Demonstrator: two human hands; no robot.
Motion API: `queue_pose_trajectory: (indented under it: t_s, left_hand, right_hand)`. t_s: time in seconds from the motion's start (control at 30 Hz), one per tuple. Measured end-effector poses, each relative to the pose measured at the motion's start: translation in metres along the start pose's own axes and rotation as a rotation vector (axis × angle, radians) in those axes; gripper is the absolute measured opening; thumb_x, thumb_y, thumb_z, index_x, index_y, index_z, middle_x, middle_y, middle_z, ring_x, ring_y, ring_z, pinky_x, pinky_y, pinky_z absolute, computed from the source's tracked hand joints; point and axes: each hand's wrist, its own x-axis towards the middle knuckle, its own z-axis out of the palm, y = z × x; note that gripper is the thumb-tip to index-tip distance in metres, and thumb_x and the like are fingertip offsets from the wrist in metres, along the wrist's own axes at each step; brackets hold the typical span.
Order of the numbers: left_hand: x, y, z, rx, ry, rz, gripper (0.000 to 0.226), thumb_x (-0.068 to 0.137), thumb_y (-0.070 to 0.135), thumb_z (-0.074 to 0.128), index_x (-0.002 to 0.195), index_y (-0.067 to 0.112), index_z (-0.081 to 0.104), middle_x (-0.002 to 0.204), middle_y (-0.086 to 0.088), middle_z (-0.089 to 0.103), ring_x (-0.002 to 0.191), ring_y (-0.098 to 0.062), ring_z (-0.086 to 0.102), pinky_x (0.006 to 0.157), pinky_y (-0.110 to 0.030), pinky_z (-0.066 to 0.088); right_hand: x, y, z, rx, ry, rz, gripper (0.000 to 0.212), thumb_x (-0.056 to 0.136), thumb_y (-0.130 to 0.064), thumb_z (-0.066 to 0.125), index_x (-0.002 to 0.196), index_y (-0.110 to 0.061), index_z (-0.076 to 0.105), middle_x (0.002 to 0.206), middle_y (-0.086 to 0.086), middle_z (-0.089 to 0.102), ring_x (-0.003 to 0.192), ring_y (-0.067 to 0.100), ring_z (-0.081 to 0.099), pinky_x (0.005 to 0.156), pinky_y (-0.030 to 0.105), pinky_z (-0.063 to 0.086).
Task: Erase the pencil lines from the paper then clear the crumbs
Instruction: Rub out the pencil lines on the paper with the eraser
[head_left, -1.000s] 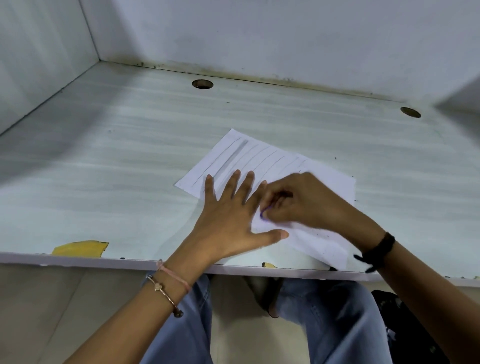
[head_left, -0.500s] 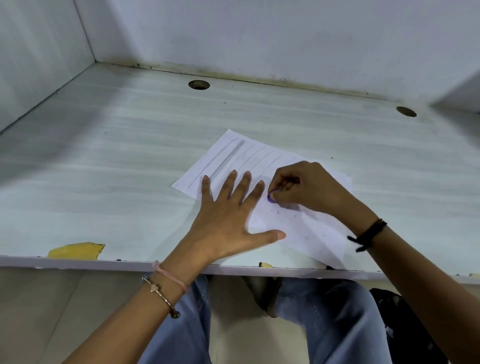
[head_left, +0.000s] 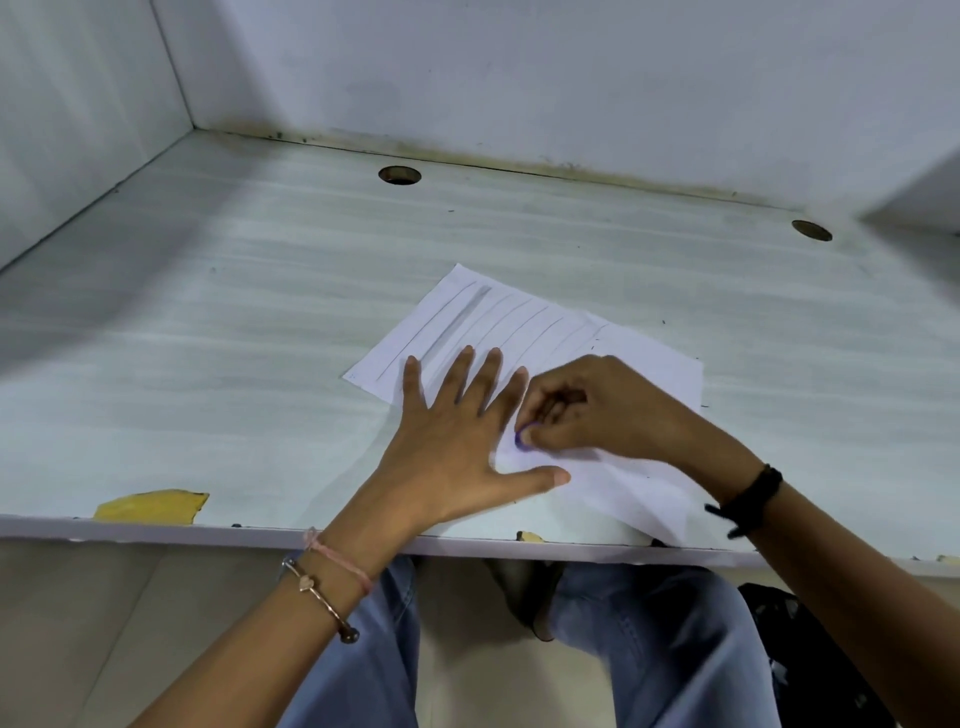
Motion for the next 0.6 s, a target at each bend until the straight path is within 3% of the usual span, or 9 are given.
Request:
queue_pose_trajectory:
  t_s: [0.1,0.13,0.27,0.4,0.6]
  left_hand:
    - [-0.001,0.001,-0.001,-0.021,-0.002,-0.009,0.103,0.07,0.094,0.015,0.152,0.04,-0.015,0.16,0.008,-0.025,0.145,-0.014,-0.03,0.111,-0.062,-0.019]
    - [-0.001,0.001,-0.001,-0.021,-0.002,-0.007,0.103,0.07,0.094,0.015,0.152,0.039,-0.015,0.16,0.008,-0.024,0.145,-0.014,-0.03,0.111,-0.062,-0.019]
    - [0.0,0.0,-0.001,0.007,-0.004,0.001,0.107,0.067,0.095,0.01,0.153,0.037,-0.015,0.161,0.006,-0.024,0.145,-0.016,-0.029,0.112,-0.063,-0.016]
    - [-0.001,0.001,-0.003,-0.006,-0.02,-0.004,0.101,0.072,0.093,0.016,0.152,0.039,-0.017,0.16,0.008,-0.026,0.144,-0.015,-0.031,0.112,-0.062,-0.018]
    - [-0.002,0.001,-0.005,-0.049,-0.013,-0.014,0.093,0.077,0.087,0.01,0.153,0.04,-0.012,0.161,0.01,-0.022,0.145,-0.011,-0.028,0.113,-0.059,-0.017]
  right_hand:
    - [0.011,0.012,-0.011,0.007,0.245,0.047,0.006,0.075,-0.009,0.073,0.076,-0.015,0.073,0.07,-0.002,0.073,0.065,0.009,0.067,0.067,0.022,0.051]
    - [0.011,0.011,-0.009,0.005,0.251,0.039,0.007,0.075,-0.008,0.073,0.075,-0.015,0.073,0.069,-0.003,0.072,0.063,0.007,0.065,0.067,0.022,0.051]
    - [-0.004,-0.003,0.009,0.007,0.004,-0.027,0.008,0.074,-0.011,0.076,0.079,-0.017,0.075,0.07,-0.009,0.071,0.063,-0.002,0.061,0.067,0.014,0.049]
    - [0.012,0.022,-0.015,0.014,0.28,0.085,0.008,0.076,-0.012,0.073,0.074,-0.02,0.073,0.073,-0.008,0.072,0.069,0.005,0.066,0.069,0.019,0.05]
    - [0.008,0.039,-0.003,0.125,0.339,0.11,0.01,0.081,-0.012,0.069,0.079,-0.022,0.071,0.077,-0.006,0.071,0.072,0.012,0.064,0.067,0.013,0.047]
